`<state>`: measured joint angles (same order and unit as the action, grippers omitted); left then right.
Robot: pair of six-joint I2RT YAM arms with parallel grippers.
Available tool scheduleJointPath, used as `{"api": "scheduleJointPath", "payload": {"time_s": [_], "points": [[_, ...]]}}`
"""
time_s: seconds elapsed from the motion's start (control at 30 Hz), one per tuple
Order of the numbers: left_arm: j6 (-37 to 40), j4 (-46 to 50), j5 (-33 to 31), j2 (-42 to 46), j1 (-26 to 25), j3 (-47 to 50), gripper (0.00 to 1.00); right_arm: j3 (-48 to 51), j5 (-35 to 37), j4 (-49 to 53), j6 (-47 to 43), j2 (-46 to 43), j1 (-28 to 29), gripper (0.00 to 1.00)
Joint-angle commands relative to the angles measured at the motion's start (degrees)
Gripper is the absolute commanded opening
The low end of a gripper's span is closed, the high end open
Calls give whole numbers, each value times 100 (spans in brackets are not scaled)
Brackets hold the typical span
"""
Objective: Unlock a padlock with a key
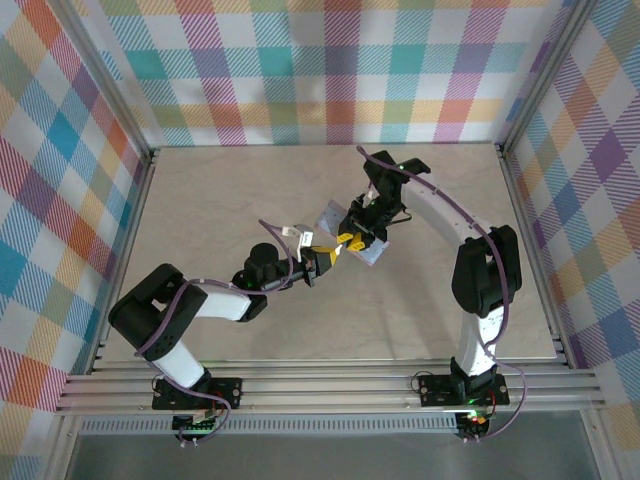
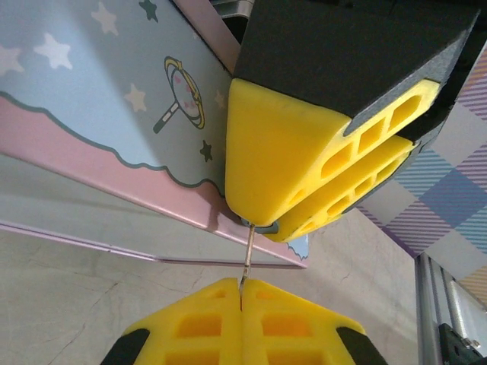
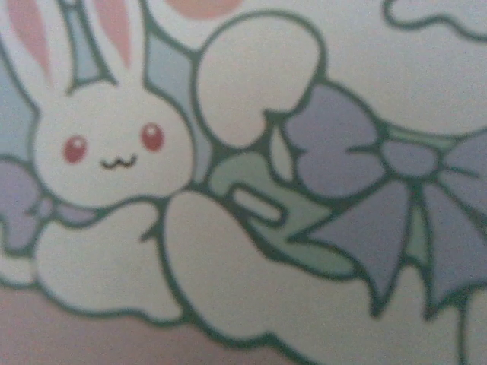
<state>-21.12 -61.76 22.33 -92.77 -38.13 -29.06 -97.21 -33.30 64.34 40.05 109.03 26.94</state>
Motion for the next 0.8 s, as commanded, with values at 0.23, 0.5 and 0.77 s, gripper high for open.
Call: {"api": "scheduleJointPath", "payload": {"time_s": [0.23,0.5,0.77], "points": [[373,-61,-283,334,-138,-64,0,-174,-196,139,73,65,31,0],[456,343,-602,267,-221,-223,0,-64,-201,81,95,9,33,0],[438,361,-733,264,-239,-258,0,79,-182,-49,159,-47,48,0]]}}
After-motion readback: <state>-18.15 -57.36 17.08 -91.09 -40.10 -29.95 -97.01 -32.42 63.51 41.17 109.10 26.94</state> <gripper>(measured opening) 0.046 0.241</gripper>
